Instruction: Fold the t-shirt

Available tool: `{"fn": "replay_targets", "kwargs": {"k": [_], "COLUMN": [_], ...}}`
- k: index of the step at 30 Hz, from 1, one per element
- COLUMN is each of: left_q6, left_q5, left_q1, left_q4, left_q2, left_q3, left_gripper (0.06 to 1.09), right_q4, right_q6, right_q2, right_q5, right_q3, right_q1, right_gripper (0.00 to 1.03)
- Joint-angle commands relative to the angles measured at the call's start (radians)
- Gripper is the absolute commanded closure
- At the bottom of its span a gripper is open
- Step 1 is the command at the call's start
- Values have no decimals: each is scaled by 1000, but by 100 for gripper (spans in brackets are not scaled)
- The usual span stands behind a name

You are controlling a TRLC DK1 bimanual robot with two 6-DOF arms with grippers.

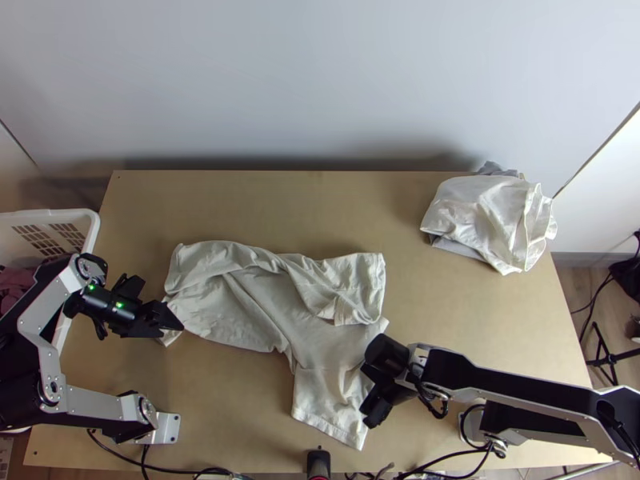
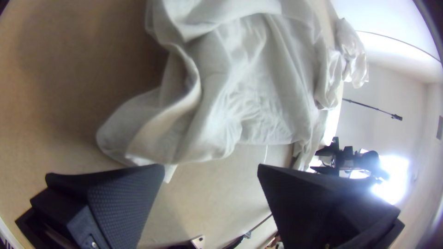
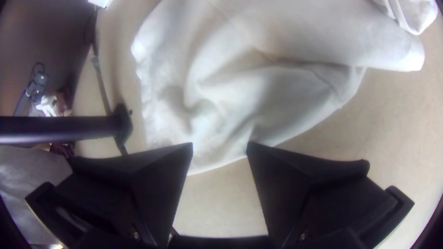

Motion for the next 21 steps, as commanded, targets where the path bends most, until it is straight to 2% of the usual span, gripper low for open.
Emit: {"fn": "replay_targets", "kwargs": {"k": [1,21], "left_q6": [13,15], "left_q5": [-14,-21], "left_q1": [11,7], "left_q4": [-13,-9], "left_q2": [-10,-25], "left_q3": [10,-2], "left_gripper": [11,11], "right_q4": [-15,0], "right_q6": [-22,-90], "right_q2": [-7,-11], "right_q5": [5,8], "right_q3": [-16,-65], "right_q1": [-29,-110], "right_gripper": [46,46]}}
